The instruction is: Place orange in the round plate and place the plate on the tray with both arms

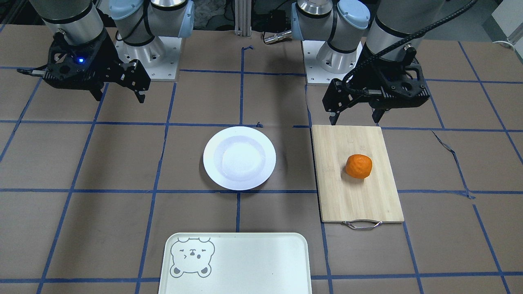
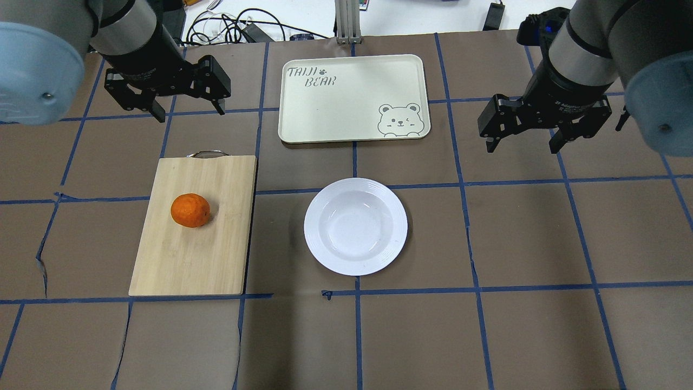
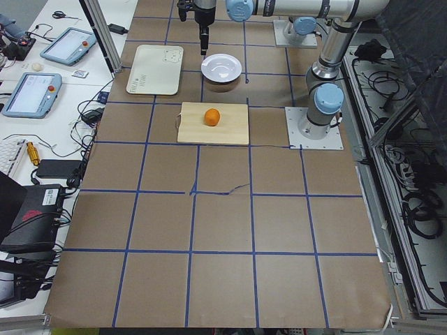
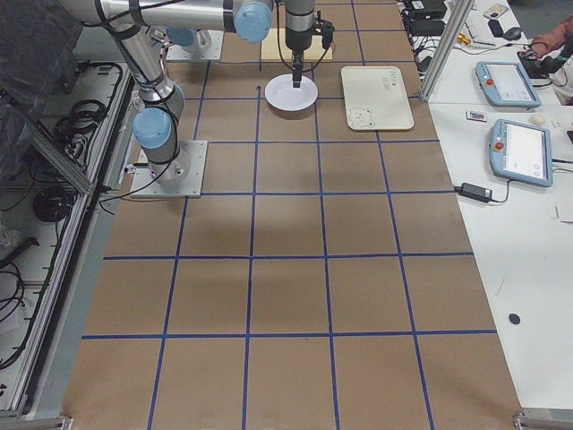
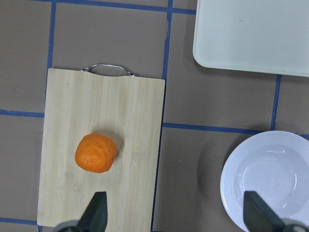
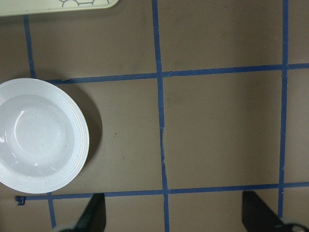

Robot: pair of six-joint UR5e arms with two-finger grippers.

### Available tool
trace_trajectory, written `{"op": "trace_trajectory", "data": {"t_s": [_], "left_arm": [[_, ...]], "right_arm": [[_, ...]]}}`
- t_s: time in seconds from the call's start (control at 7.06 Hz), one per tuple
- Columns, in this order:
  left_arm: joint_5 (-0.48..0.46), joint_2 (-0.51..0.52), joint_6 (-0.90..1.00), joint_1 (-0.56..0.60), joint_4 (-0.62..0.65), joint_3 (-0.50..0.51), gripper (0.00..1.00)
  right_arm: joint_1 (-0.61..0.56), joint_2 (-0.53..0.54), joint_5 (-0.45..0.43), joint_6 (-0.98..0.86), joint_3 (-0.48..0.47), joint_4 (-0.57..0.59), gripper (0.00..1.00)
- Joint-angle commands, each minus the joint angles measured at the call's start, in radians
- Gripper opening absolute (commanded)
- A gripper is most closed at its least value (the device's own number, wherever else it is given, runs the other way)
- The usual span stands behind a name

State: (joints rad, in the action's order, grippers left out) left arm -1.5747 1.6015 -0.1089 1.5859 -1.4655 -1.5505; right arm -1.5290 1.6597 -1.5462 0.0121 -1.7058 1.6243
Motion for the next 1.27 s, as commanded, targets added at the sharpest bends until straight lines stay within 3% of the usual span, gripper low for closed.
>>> {"op": "trace_trajectory", "data": {"t_s": [0.0,0.57,0.85,0.99,1.13], "left_arm": [[0.001,0.0,0.0,-0.001,0.002,-0.002,1.0],[-0.008,0.0,0.003,-0.012,-0.004,-0.003,1.0],[-0.013,0.037,0.005,-0.099,-0.053,-0.017,1.0],[-0.014,0.064,0.043,-0.121,-0.032,-0.081,1.0],[-0.021,0.089,0.102,-0.133,0.079,-0.167,1.0]], "right_arm": [[-0.002,0.002,0.0,0.0,-0.003,-0.003,1.0],[0.0,0.002,-0.008,0.0,-0.005,-0.006,1.0],[0.0,0.002,-0.011,0.0,-0.005,-0.007,1.0],[0.0,0.002,-0.037,0.0,-0.006,-0.007,1.0],[0.0,0.002,-0.058,-0.001,-0.006,-0.009,1.0]]}}
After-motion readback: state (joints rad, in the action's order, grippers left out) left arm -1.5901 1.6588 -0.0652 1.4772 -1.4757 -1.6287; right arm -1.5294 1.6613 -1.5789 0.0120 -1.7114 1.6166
